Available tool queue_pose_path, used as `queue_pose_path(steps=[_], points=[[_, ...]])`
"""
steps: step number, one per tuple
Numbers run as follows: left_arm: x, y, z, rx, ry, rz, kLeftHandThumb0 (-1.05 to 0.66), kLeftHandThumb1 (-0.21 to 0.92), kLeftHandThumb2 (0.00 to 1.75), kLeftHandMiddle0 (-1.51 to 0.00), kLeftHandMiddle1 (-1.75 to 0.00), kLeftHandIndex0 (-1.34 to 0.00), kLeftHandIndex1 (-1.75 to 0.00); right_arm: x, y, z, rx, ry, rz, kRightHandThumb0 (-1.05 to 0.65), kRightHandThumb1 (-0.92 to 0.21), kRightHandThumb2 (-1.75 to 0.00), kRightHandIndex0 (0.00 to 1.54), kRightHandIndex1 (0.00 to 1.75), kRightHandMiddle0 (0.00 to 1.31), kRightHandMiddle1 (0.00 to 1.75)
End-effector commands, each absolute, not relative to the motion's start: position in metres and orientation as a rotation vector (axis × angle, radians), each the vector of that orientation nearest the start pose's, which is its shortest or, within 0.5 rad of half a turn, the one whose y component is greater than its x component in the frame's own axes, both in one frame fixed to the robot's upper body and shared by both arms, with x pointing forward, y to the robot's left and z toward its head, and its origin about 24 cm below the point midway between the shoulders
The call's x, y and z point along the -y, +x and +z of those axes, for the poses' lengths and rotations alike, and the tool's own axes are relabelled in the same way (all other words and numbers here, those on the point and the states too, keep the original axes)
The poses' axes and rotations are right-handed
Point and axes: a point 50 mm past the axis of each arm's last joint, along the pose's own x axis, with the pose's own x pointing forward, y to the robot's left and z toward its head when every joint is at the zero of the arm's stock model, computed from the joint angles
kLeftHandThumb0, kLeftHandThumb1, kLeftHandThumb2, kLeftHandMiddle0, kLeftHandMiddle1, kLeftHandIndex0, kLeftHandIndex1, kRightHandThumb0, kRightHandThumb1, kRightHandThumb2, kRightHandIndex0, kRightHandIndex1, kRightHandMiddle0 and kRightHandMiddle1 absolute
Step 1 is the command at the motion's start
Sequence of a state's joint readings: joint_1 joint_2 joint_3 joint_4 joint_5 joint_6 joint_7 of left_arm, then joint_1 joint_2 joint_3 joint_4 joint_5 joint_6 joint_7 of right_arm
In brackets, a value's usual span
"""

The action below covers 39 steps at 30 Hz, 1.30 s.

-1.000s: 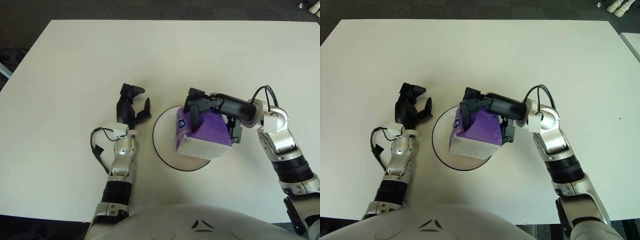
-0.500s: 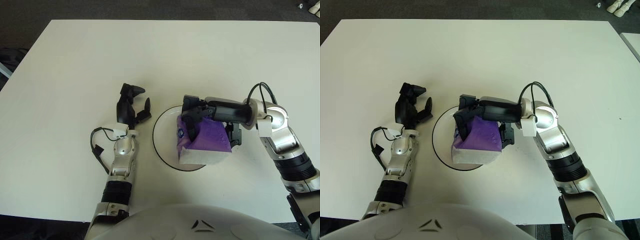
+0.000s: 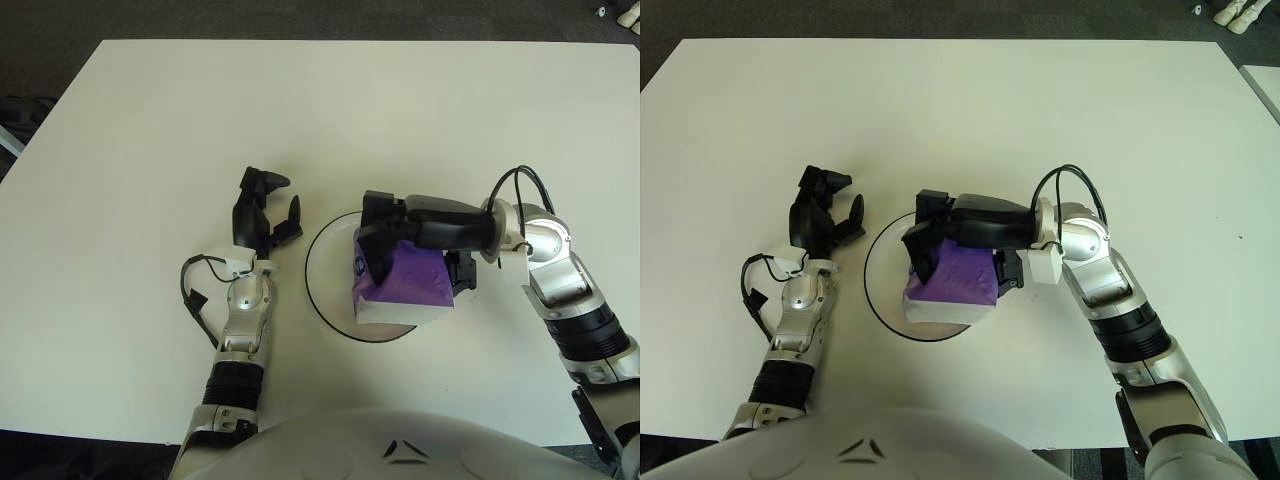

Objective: Put the tissue paper into the plate.

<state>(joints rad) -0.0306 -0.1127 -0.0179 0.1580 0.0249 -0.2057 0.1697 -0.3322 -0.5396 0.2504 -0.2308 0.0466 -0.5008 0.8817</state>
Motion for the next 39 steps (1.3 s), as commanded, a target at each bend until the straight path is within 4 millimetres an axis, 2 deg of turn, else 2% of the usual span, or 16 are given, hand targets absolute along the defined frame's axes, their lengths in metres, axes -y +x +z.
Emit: queue_pose_path(steps=[1, 3, 5, 8, 9, 11, 12, 13, 14, 16, 17, 20, 23, 26, 30, 39], points=[[-0.126, 0.235, -0.008, -0.128, -0.097, 0.149, -0.01, 0.49, 0.97, -0.61, -1.27, -0.46, -1.75, 0.107, 0.233, 0.172, 0.752, -0.857, 1.218, -0.35, -0.33, -1.31, 1.13, 1.75, 0.7, 1.75], [-0.126, 0.235, -0.008, -0.13, -0.097, 0.151, -0.01, 0.49, 0.96, -0.61, -1.27, -0.45, -1.75, 0.107, 0.232, 0.172, 0.746, -0.854, 1.2, -0.39, -0.39, -1.23, 1.07, 1.75, 0.6, 1.75], [-0.126, 0.235, -0.008, -0.133, -0.098, 0.154, -0.01, 0.5, 0.96, -0.62, -1.26, -0.45, -1.75, 0.106, 0.232, 0.17, 0.757, -0.841, 1.163, -0.21, -0.34, -1.26, 0.86, 1.75, 0.55, 1.65], [-0.125, 0.235, -0.008, -0.138, -0.098, 0.156, -0.01, 0.5, 0.95, -0.63, -1.26, -0.44, -1.75, 0.106, 0.231, 0.169, 0.779, -0.815, 1.118, -0.07, -0.5, -1.05, 0.51, 1.75, 0.46, 1.58], [-0.125, 0.235, -0.008, -0.143, -0.097, 0.156, -0.01, 0.51, 0.94, -0.63, -1.25, -0.44, -1.75, 0.106, 0.231, 0.168, 0.787, -0.802, 1.102, -0.06, -0.58, -0.95, 0.42, 1.75, 0.41, 1.6], [-0.124, 0.236, -0.012, -0.159, -0.095, 0.155, 0.0, 0.53, 0.91, -0.63, -1.24, -0.41, -1.75, 0.106, 0.23, 0.167, 0.805, -0.785, 1.075, -0.23, -0.78, -0.69, 0.17, 1.53, 0.28, 1.69], [-0.124, 0.237, -0.015, -0.168, -0.095, 0.154, 0.0, 0.54, 0.9, -0.63, -1.24, -0.4, -1.75, 0.106, 0.23, 0.166, 0.813, -0.782, 1.065, -0.31, -0.8, -0.67, 0.14, 1.41, 0.22, 1.56], [-0.126, 0.239, -0.021, -0.185, -0.096, 0.153, 0.0, 0.55, 0.89, -0.62, -1.25, -0.39, -1.75, 0.106, 0.23, 0.165, 0.822, -0.784, 1.056, -0.44, -0.79, -0.67, 0.09, 1.23, 0.14, 1.35], [-0.127, 0.24, -0.025, -0.196, -0.097, 0.153, 0.0, 0.55, 0.88, -0.62, -1.25, -0.39, -1.75, 0.106, 0.23, 0.164, 0.828, -0.786, 1.05, -0.5, -0.81, -0.66, 0.07, 1.09, 0.11, 1.24], [-0.13, 0.242, -0.031, -0.209, -0.1, 0.154, 0.0, 0.56, 0.88, -0.61, -1.26, -0.39, -1.75, 0.107, 0.231, 0.163, 0.836, -0.79, 1.043, -0.68, -0.88, -0.63, 0.03, 0.68, 0.05, 0.92], [-0.131, 0.242, -0.032, -0.21, -0.101, 0.154, 0.0, 0.56, 0.89, -0.61, -1.27, -0.39, -1.75, 0.107, 0.232, 0.162, 0.837, -0.791, 1.042, -0.73, -0.89, -0.63, 0.02, 0.56, 0.03, 0.83], [-0.131, 0.242, -0.032, -0.198, -0.11, 0.155, 0.0, 0.54, 0.91, -0.61, -1.28, -0.4, -1.75, 0.108, 0.234, 0.159, 0.84, -0.792, 1.041, -0.81, -0.91, -0.66, 0.01, 0.38, 0.01, 0.65], [-0.13, 0.243, -0.031, -0.181, -0.113, 0.154, 0.0, 0.56, 0.89, -0.59, -1.3, -0.39, -1.75, 0.109, 0.234, 0.157, 0.845, -0.78, 1.045, -0.9, -0.92, -0.7, 0.0, 0.15, 0.0, 0.41], [-0.13, 0.243, -0.032, -0.176, -0.114, 0.154, 0.0, 0.6, 0.84, -0.56, -1.3, -0.36, -1.75, 0.11, 0.235, 0.156, 0.841, -0.753, 1.049, -0.97, -0.92, -0.72, 0.0, 0.05, 0.0, 0.21], [-0.13, 0.243, -0.033, -0.166, -0.12, 0.156, 0.0, 0.65, 0.78, -0.52, -1.32, -0.34, -1.75, 0.109, 0.235, 0.155, 0.806, -0.717, 1.074, -1.03, -0.92, -0.74, 0.0, 0.01, 0.0, 0.05], [-0.129, 0.243, -0.036, -0.158, -0.135, 0.165, 0.0, 0.66, 0.76, -0.49, -1.33, -0.34, -1.75, 0.108, 0.238, 0.156, 0.675, -0.683, 1.151, -1.05, -0.92, -0.8, 0.0, 0.0, 0.0, 0.0]])
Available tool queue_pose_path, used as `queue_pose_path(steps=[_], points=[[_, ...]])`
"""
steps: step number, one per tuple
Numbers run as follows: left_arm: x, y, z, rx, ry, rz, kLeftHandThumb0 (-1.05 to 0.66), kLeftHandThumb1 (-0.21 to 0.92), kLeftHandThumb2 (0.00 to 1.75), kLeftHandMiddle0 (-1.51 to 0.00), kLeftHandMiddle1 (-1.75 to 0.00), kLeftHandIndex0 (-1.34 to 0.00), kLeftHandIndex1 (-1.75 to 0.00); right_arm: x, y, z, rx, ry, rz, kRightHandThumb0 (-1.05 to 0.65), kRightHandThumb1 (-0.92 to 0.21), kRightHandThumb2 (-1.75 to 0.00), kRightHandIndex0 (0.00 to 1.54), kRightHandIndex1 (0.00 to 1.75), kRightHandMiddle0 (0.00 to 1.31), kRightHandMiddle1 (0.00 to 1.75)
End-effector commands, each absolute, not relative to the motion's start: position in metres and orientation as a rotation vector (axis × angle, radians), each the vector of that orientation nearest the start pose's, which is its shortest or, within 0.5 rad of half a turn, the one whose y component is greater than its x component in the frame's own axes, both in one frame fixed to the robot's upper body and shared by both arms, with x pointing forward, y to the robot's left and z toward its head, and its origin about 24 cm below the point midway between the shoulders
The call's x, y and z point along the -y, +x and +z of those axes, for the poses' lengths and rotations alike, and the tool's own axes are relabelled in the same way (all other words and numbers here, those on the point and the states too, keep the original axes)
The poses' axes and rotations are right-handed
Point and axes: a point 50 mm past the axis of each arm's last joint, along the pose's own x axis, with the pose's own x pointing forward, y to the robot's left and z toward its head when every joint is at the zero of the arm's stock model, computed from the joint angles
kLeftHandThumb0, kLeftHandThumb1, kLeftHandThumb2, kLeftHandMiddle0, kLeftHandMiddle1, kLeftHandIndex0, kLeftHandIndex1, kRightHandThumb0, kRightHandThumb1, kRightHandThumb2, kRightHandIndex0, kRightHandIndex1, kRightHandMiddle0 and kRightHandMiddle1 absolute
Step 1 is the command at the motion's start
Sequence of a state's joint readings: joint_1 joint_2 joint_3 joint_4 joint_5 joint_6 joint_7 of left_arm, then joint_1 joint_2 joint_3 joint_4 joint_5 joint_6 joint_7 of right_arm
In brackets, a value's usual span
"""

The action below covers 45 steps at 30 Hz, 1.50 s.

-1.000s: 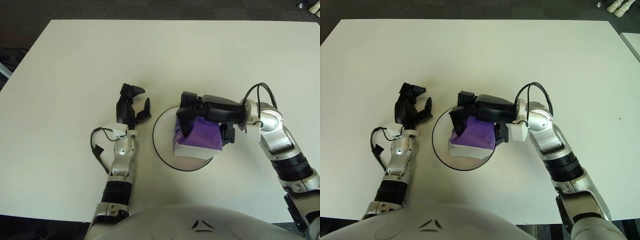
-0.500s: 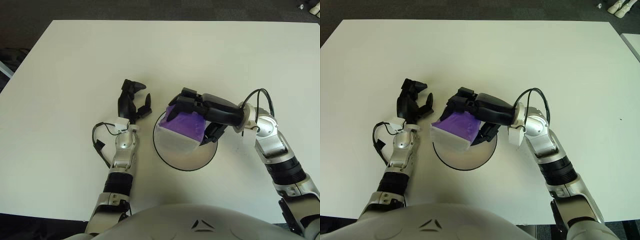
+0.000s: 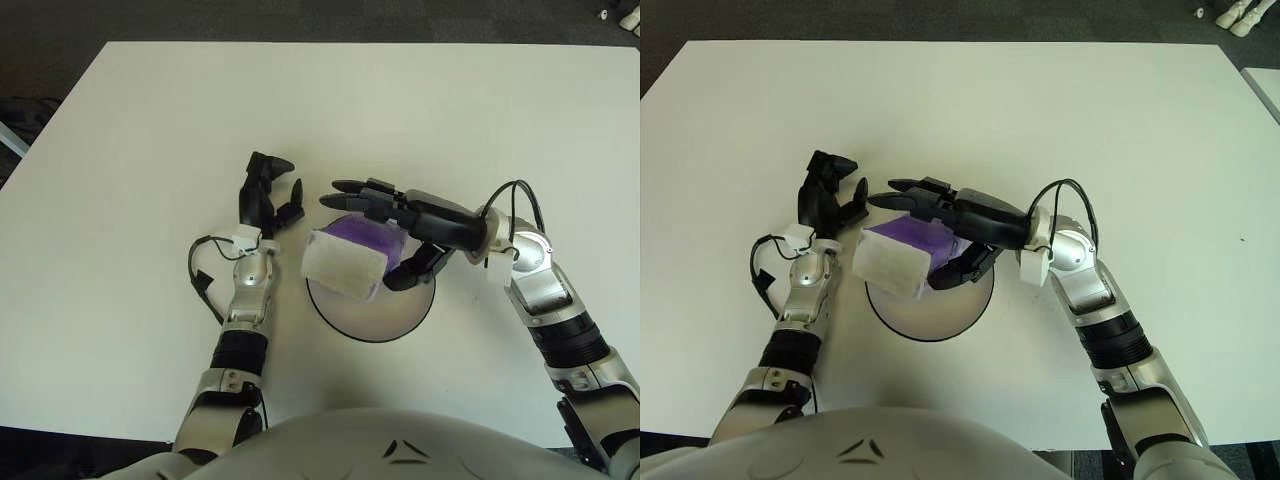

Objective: Put the tissue paper into the plate.

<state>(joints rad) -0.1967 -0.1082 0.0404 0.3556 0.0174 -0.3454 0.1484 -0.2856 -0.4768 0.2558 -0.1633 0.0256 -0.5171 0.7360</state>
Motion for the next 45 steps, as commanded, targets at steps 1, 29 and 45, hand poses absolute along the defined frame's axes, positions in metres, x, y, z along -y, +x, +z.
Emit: queue_pose_path(steps=[1, 29, 45], points=[[-0.129, 0.243, -0.036, -0.157, -0.141, 0.165, 0.0, 0.66, 0.76, -0.5, -1.32, -0.34, -1.75, 0.108, 0.24, 0.154, 0.656, -0.68, 1.157, -1.05, -0.92, -0.81, 0.0, 0.0, 0.0, 0.0], [-0.127, 0.241, -0.032, -0.152, -0.153, 0.163, 0.0, 0.66, 0.76, -0.56, -1.29, -0.31, -1.75, 0.114, 0.242, 0.14, 0.556, -0.589, 1.073, -1.0, -0.92, -1.01, 0.0, 0.0, 0.0, 0.0], [-0.127, 0.239, -0.029, -0.139, -0.113, 0.153, 0.0, 0.62, 0.81, -0.56, -1.3, -0.34, -1.75, 0.129, 0.239, 0.164, 0.531, -0.406, 0.957, -0.92, -0.92, -0.98, 0.0, 0.0, 0.0, 0.0]])
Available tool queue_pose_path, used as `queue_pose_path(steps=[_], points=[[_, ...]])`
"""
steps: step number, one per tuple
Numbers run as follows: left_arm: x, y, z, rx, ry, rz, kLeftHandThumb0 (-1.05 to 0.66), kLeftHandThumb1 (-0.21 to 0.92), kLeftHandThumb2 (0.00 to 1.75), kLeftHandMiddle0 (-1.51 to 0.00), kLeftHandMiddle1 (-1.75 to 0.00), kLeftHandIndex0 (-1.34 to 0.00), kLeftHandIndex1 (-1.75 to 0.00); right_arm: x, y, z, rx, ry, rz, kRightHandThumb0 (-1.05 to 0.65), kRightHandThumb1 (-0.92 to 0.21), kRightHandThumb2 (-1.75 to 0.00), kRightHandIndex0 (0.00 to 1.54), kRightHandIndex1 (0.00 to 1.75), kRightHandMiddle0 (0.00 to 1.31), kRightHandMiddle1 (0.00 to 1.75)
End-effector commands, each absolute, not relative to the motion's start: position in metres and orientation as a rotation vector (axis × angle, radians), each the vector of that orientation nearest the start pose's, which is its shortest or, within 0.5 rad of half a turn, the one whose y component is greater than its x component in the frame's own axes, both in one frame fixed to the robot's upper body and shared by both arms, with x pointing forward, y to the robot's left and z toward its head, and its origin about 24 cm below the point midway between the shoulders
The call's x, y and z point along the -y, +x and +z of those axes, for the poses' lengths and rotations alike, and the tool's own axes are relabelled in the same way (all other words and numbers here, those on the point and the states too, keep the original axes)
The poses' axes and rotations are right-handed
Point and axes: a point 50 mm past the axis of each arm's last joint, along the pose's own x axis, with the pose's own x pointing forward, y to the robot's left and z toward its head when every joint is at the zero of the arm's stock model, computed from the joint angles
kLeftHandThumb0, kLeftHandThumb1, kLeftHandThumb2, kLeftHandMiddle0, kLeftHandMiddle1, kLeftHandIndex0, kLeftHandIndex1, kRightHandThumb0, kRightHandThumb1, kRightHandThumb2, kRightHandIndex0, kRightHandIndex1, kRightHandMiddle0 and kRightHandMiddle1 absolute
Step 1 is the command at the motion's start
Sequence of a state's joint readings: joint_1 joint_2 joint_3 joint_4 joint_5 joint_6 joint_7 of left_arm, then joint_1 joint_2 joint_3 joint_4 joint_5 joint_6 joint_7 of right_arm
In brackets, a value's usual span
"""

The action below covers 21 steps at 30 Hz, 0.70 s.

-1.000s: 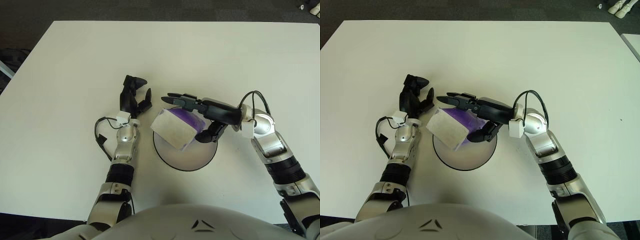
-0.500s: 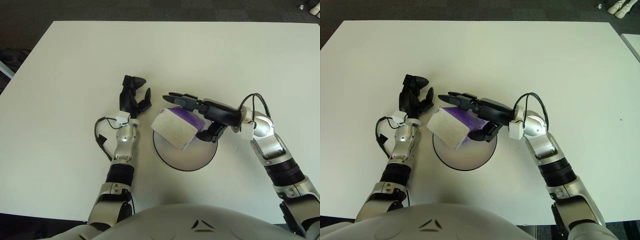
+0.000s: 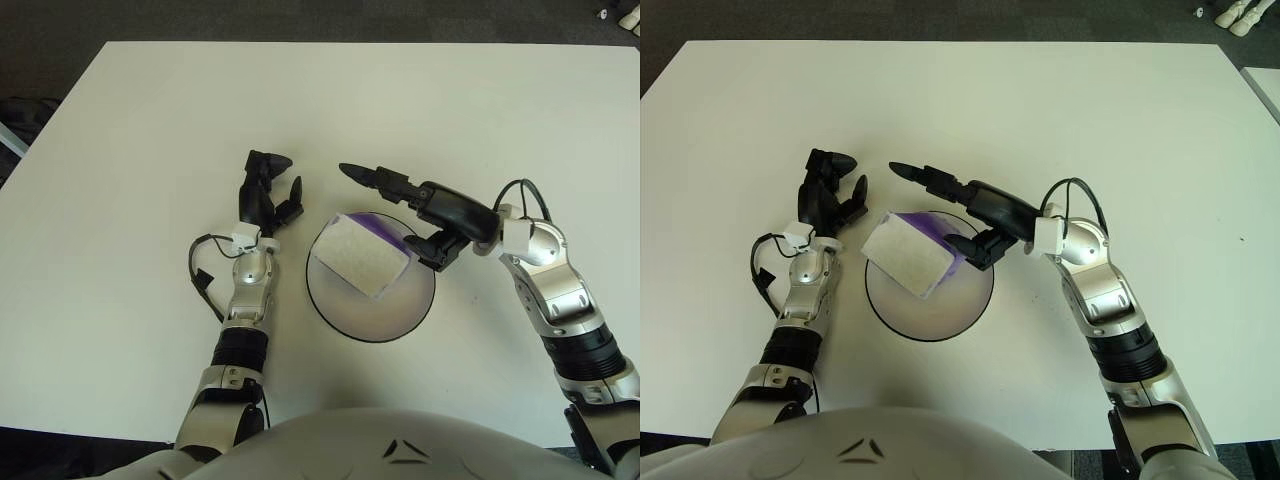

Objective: Put the tissue paper into the plate.

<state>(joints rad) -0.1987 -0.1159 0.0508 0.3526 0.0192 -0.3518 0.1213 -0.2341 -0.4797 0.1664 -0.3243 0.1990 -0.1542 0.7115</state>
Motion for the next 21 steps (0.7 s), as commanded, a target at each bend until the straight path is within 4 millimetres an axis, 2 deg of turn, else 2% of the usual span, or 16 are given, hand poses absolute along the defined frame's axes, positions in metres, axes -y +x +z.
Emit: queue_pose_path(steps=[1, 5, 10, 15, 17, 21], points=[[-0.127, 0.239, -0.029, -0.138, -0.113, 0.152, 0.0, 0.62, 0.81, -0.55, -1.3, -0.34, -1.75, 0.132, 0.241, 0.164, 0.514, -0.388, 0.942, -0.92, -0.92, -0.98, 0.0, 0.0, 0.0, 0.0], [-0.127, 0.239, -0.028, -0.137, -0.113, 0.153, 0.0, 0.64, 0.78, -0.55, -1.31, -0.31, -1.75, 0.134, 0.247, 0.163, 0.445, -0.303, 0.924, -0.9, -0.92, -0.97, 0.0, 0.0, 0.0, 0.0], [-0.127, 0.239, -0.024, -0.127, -0.113, 0.155, 0.0, 0.61, 0.82, -0.55, -1.3, -0.35, -1.75, 0.132, 0.25, 0.166, 0.427, -0.174, 0.915, -0.88, -0.92, -1.02, 0.0, 0.0, 0.0, 0.0], [-0.127, 0.238, -0.022, -0.125, -0.124, 0.156, 0.0, 0.57, 0.88, -0.57, -1.29, -0.4, -1.75, 0.158, 0.248, 0.169, 0.616, -0.113, 0.797, -0.86, -0.92, -1.07, 0.0, 0.0, 0.0, 0.0], [-0.126, 0.238, -0.021, -0.125, -0.125, 0.155, 0.0, 0.55, 0.9, -0.58, -1.29, -0.41, -1.75, 0.168, 0.241, 0.167, 0.684, -0.1, 0.745, -0.85, -0.92, -1.08, 0.0, 0.0, 0.0, 0.0], [-0.126, 0.237, -0.019, -0.127, -0.124, 0.153, 0.0, 0.52, 0.94, -0.6, -1.28, -0.43, -1.75, 0.165, 0.24, 0.169, 0.735, -0.1, 0.699, -0.82, -0.92, -1.12, 0.0, 0.0, 0.0, 0.0]])
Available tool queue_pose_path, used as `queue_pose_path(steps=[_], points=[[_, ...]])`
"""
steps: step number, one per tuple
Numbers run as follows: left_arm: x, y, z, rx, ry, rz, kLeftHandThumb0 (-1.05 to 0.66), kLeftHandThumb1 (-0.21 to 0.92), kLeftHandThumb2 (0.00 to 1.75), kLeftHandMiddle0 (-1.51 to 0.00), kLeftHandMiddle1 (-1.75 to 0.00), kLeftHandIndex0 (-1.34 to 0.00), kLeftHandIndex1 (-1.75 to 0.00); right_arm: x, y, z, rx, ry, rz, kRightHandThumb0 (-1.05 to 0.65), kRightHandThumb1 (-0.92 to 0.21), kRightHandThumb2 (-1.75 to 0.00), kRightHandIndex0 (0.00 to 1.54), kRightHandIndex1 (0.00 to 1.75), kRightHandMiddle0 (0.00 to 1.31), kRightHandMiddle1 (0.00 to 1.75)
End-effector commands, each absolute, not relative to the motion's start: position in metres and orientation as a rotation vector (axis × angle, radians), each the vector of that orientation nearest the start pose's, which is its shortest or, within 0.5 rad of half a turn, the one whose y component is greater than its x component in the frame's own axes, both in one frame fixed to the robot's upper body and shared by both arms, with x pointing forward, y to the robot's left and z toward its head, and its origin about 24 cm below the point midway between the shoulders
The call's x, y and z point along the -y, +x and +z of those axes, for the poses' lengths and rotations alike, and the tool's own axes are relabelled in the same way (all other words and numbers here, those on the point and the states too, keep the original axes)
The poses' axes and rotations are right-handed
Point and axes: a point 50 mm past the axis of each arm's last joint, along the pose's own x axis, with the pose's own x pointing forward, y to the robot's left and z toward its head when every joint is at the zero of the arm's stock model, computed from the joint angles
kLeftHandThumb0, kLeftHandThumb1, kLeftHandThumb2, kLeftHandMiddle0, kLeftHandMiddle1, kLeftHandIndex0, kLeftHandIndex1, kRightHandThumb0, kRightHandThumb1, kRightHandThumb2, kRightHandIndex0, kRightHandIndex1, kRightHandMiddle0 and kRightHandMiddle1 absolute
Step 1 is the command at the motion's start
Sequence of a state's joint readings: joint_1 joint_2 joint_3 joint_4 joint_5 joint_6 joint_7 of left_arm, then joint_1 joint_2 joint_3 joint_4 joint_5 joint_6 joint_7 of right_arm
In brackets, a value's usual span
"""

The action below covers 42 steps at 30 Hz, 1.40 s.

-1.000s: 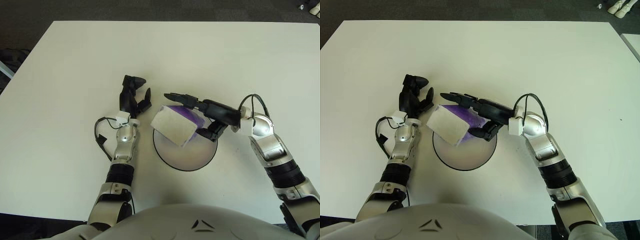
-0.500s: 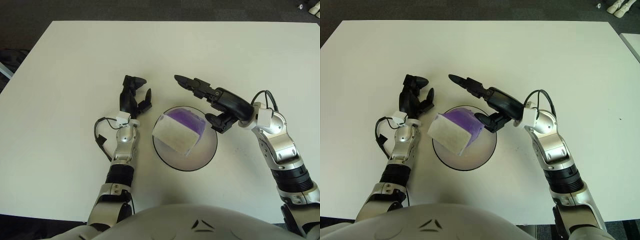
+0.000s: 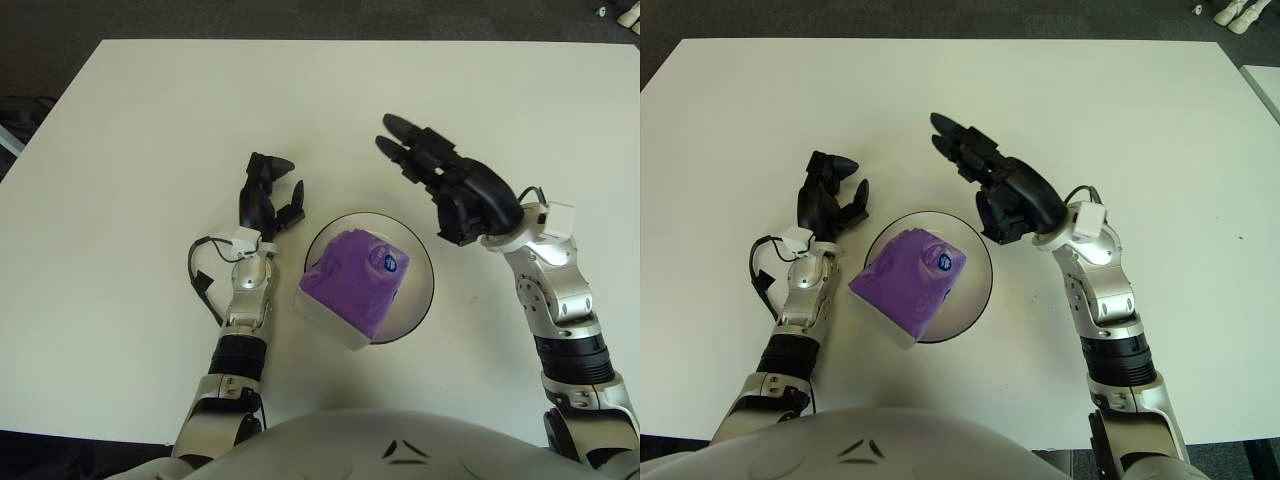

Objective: Put the tissue paper into the plate.

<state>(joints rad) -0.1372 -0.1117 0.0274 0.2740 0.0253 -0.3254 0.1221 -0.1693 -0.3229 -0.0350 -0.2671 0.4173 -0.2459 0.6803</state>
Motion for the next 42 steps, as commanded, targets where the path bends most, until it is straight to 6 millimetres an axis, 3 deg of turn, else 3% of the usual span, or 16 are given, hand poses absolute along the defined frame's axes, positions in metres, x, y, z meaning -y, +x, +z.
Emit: queue_pose_path(steps=[1, 10, 19, 24, 28, 30, 33, 37, 42], points=[[-0.126, 0.237, -0.018, -0.129, -0.123, 0.153, 0.0, 0.51, 0.96, -0.6, -1.29, -0.44, -1.75, 0.164, 0.241, 0.169, 0.737, -0.097, 0.698, -0.81, -0.92, -1.13, 0.0, 0.0, 0.01, 0.01], [-0.126, 0.237, -0.017, -0.141, -0.113, 0.15, 0.0, 0.46, 1.01, -0.61, -1.3, -0.48, -1.75, 0.165, 0.247, 0.168, 0.824, 0.041, 0.643, -0.75, -0.92, -1.09, 0.0, 0.0, 0.0, 0.3], [-0.127, 0.236, -0.017, -0.14, -0.107, 0.147, 0.0, 0.47, 1.01, -0.6, -1.32, -0.47, -1.75, 0.182, 0.252, 0.167, 0.91, 0.079, 0.574, -0.76, -0.92, -1.1, 0.0, 0.0, 0.0, 0.33], [-0.127, 0.236, -0.016, -0.134, -0.106, 0.148, 0.0, 0.48, 1.0, -0.6, -1.32, -0.46, -1.75, 0.181, 0.247, 0.158, 0.81, 0.237, 0.549, -0.8, -0.92, -1.12, 0.03, 0.01, 0.0, 0.35], [-0.127, 0.237, -0.016, -0.13, -0.109, 0.149, 0.0, 0.48, 0.99, -0.6, -1.31, -0.46, -1.75, 0.176, 0.244, 0.156, 0.698, 0.349, 0.493, -0.82, -0.92, -1.12, 0.13, 0.12, 0.0, 0.6], [-0.127, 0.237, -0.016, -0.129, -0.11, 0.152, 0.0, 0.48, 0.99, -0.6, -1.31, -0.45, -1.75, 0.175, 0.242, 0.155, 0.669, 0.35, 0.429, -0.82, -0.92, -1.1, 0.07, 0.39, 0.0, 0.72], [-0.127, 0.237, -0.015, -0.129, -0.11, 0.155, 0.0, 0.49, 0.98, -0.6, -1.3, -0.45, -1.75, 0.175, 0.241, 0.155, 0.656, 0.324, 0.365, -0.81, -0.92, -1.09, 0.02, 0.57, 0.0, 0.78], [-0.127, 0.237, -0.016, -0.132, -0.117, 0.161, 0.0, 0.5, 0.97, -0.6, -1.3, -0.44, -1.75, 0.175, 0.239, 0.15, 0.64, 0.235, 0.239, -0.81, -0.92, -1.09, 0.0, 0.66, 0.0, 0.82], [-0.127, 0.237, -0.016, -0.129, -0.123, 0.16, 0.0, 0.52, 0.94, -0.6, -1.29, -0.42, -1.75, 0.174, 0.24, 0.141, 0.615, 0.258, 0.174, -0.79, -0.92, -1.09, 0.0, 0.67, 0.0, 0.79]])
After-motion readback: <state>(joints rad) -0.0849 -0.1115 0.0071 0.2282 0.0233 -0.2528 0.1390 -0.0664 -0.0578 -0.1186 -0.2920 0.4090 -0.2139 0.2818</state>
